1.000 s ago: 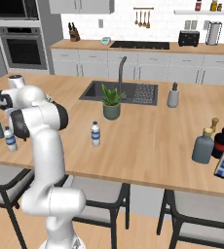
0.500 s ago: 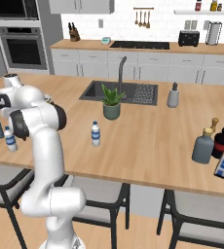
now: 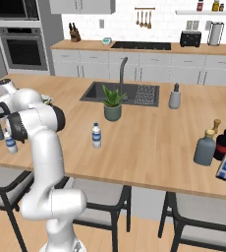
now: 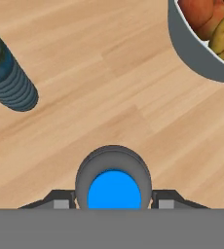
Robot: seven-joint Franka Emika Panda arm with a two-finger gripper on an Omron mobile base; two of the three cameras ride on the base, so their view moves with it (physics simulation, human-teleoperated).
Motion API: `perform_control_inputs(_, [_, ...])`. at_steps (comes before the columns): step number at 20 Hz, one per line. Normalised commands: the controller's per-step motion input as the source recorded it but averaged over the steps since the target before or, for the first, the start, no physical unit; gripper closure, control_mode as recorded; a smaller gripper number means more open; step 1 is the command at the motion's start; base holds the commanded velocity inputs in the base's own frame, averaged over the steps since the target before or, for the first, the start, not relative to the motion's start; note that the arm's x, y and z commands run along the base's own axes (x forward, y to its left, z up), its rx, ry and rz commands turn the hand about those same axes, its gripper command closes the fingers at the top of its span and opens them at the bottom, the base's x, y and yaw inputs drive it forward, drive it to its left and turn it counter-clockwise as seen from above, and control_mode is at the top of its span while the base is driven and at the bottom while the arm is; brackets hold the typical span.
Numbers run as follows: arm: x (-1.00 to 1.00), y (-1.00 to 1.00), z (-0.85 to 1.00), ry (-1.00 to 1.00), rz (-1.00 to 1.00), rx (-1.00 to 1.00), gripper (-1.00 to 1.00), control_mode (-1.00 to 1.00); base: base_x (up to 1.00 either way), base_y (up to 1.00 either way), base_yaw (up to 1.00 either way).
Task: Move the plastic bottles in the middle to the plastics group, and the glass bottles in the middle to the glass group.
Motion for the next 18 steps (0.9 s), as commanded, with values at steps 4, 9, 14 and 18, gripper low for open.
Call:
perform_control_inputs(4, [0.03, 0.0, 0.0, 0.0, 0.02, 0.08, 1.0, -1.0, 0.0, 0.0, 0.0])
perform_control_inputs(9, [0.14, 0.0, 0.01, 0.06, 0.0, 0.12, 1.0, -1.0, 0.0, 0.0, 0.0])
perform_control_inputs(14, [0.02, 0.0, 0.0, 0.02, 0.0, 0.03, 1.0, -1.0, 0.0, 0.0, 0.0])
perform_control_inputs(18, [0.0, 0.03, -0.05, 0.0, 0.0, -0.01, 1.0, -1.0, 0.0, 0.0, 0.0])
